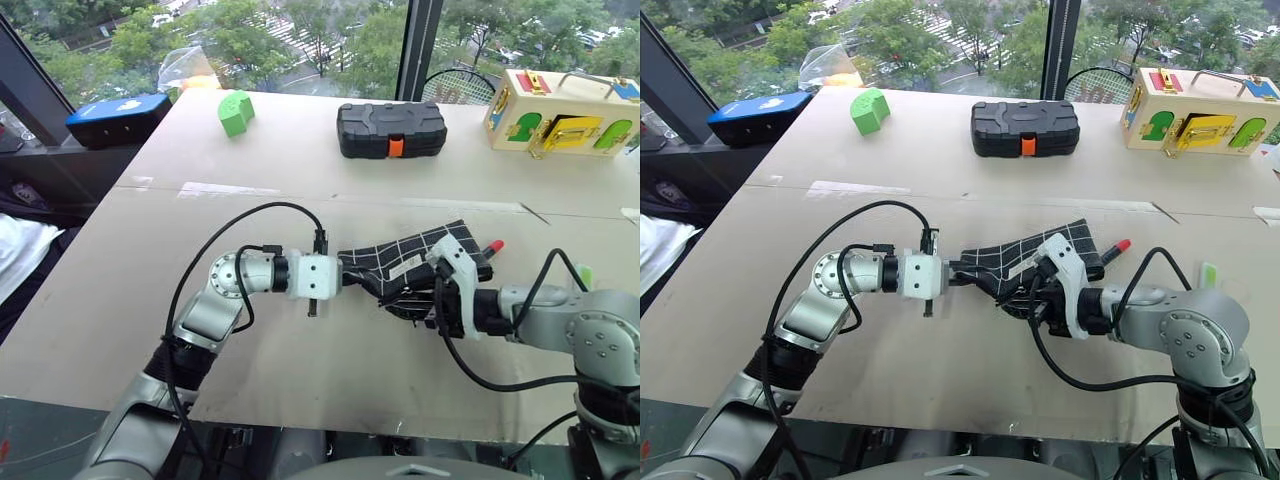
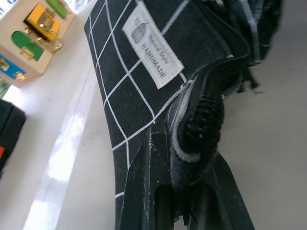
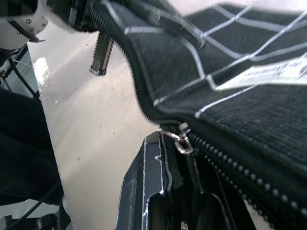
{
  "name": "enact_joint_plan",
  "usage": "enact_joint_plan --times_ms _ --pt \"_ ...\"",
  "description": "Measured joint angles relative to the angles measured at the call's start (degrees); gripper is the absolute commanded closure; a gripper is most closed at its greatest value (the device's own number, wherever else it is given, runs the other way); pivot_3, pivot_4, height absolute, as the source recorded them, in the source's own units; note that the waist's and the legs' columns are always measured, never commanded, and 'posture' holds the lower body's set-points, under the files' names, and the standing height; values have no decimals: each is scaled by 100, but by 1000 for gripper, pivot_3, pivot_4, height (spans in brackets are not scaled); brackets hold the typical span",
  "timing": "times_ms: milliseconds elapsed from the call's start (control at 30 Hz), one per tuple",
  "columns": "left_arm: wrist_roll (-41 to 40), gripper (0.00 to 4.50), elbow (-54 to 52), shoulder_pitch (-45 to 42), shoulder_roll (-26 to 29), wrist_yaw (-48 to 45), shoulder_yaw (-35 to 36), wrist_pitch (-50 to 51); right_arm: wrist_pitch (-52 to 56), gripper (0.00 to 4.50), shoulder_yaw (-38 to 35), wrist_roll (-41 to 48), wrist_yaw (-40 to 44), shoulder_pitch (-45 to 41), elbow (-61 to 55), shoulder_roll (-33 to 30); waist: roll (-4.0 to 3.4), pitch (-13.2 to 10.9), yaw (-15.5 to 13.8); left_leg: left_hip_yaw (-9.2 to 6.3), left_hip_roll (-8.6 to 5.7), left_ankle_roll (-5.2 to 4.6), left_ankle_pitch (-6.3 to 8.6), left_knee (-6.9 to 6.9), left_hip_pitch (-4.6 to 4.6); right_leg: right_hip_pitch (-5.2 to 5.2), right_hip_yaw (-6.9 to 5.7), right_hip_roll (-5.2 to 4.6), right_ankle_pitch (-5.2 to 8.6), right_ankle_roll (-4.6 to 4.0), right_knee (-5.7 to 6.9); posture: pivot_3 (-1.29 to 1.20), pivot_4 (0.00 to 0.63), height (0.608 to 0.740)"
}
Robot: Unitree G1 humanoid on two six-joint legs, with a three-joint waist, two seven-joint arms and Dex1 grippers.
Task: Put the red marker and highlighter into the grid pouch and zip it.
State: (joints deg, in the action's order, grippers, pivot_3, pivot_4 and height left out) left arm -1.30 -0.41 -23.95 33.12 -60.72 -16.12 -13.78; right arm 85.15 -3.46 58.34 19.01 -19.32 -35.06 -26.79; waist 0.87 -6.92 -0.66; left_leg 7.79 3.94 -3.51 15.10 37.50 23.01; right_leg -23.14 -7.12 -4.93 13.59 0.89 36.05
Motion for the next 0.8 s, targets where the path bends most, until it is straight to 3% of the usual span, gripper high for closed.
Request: enact_joint_plan --times_ms 467,800 --pt "-112 4500 -151 197 -113 264 39 195 -36 4477 -128 18 -111 230 1 -79 0 0 11 0 0 0 0 -1 -1 0 1 1 0 0 0 0 150 740" --pt "-111 4500 -140 226 -131 366 102 191 -36 4477 -123 18 -336 124 7 236 0 0 1 -1 -1 0 0 -1 0 0 0 1 0 0 -1 0 150 740"
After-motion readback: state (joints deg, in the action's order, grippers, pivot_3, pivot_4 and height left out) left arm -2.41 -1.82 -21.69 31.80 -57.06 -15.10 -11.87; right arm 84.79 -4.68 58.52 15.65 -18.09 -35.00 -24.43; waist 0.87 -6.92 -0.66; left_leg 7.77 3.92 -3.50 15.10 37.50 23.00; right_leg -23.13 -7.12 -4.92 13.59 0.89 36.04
